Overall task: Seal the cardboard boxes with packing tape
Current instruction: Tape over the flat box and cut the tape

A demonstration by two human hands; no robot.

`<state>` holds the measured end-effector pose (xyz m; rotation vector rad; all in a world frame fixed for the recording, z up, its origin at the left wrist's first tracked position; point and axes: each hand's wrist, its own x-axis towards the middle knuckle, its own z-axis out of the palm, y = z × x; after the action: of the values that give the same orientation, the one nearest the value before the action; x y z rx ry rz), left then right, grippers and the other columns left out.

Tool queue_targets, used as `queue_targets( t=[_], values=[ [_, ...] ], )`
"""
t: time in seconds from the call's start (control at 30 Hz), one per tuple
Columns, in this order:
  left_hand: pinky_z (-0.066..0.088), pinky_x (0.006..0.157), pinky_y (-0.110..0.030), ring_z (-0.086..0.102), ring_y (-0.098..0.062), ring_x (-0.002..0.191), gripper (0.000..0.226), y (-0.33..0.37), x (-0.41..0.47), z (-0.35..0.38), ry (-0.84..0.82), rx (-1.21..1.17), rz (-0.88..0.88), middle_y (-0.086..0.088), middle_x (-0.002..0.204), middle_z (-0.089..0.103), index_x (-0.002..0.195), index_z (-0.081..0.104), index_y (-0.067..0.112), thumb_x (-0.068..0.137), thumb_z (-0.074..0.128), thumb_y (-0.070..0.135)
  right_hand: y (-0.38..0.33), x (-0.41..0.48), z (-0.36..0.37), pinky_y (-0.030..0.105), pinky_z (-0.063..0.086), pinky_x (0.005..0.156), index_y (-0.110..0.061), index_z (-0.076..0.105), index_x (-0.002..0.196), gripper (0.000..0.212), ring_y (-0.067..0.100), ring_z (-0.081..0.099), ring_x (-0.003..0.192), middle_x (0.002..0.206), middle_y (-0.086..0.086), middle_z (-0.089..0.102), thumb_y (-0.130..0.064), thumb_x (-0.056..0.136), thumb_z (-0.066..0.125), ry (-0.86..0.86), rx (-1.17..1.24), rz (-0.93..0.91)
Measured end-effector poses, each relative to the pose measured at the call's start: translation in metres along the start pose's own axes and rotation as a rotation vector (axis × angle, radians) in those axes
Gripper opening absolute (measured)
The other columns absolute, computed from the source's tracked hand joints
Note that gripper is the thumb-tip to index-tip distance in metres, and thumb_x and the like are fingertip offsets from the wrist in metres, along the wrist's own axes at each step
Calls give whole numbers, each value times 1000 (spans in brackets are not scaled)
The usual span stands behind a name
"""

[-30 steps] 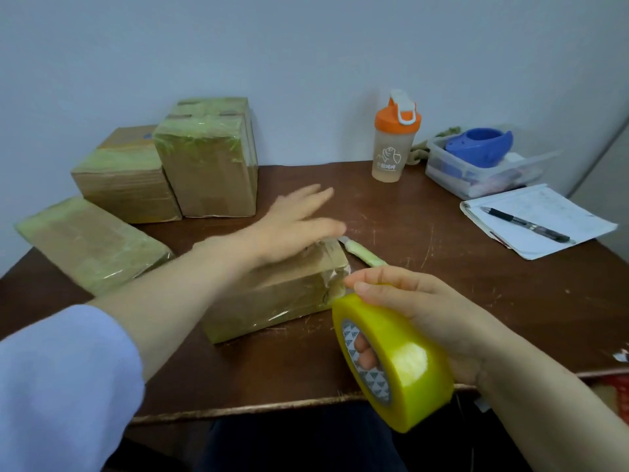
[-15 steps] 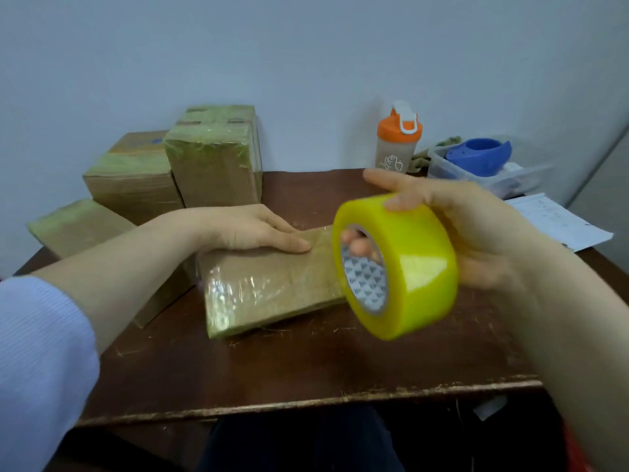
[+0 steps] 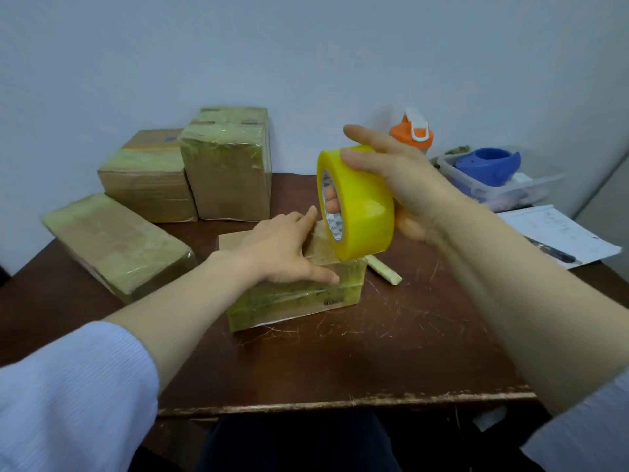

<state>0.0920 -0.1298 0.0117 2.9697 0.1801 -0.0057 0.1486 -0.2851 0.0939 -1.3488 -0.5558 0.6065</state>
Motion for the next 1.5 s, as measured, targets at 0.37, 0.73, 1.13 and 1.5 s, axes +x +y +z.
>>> queue_targets(
  t=[0.37, 0.73, 1.13, 1.5],
  values=[
    [37, 94, -38, 40, -23, 124, 118, 2, 0, -1, -38, 9, -9, 0, 138, 39, 151, -4, 27, 62, 56, 77, 21, -106, -4, 40, 55, 51, -11, 68, 89, 22, 33, 63, 49, 64, 25, 65, -22, 70, 66, 26, 26, 79],
    [34, 71, -33, 39, -13, 96, 105, 2, 0, -5, -43, -47, 18, 14, 98, 36, 135, -8, 64, 54, 56, 85, 56, -124, -6, 39, 54, 54, -21, 70, 83, 17, 34, 63, 52, 63, 25, 64, -29, 67, 67, 29, 50, 205],
    [42, 91, -36, 39, -19, 128, 102, -1, -2, 0, -15, 85, 27, 9, 144, 36, 144, 11, 52, 55, 41, 91, 68, -122, -8, 36, 55, 51, -23, 69, 83, 15, 34, 64, 53, 64, 24, 65, -28, 68, 66, 17, 33, 241],
    [39, 96, -35, 37, -21, 129, 116, 5, 4, -6, -114, 144, 27, 1, 146, 32, 151, 1, 27, 63, 49, 84, 74, -119, -10, 33, 54, 48, -21, 68, 88, 7, 33, 64, 51, 63, 24, 64, -16, 87, 63, 18, 43, 268]
  ],
)
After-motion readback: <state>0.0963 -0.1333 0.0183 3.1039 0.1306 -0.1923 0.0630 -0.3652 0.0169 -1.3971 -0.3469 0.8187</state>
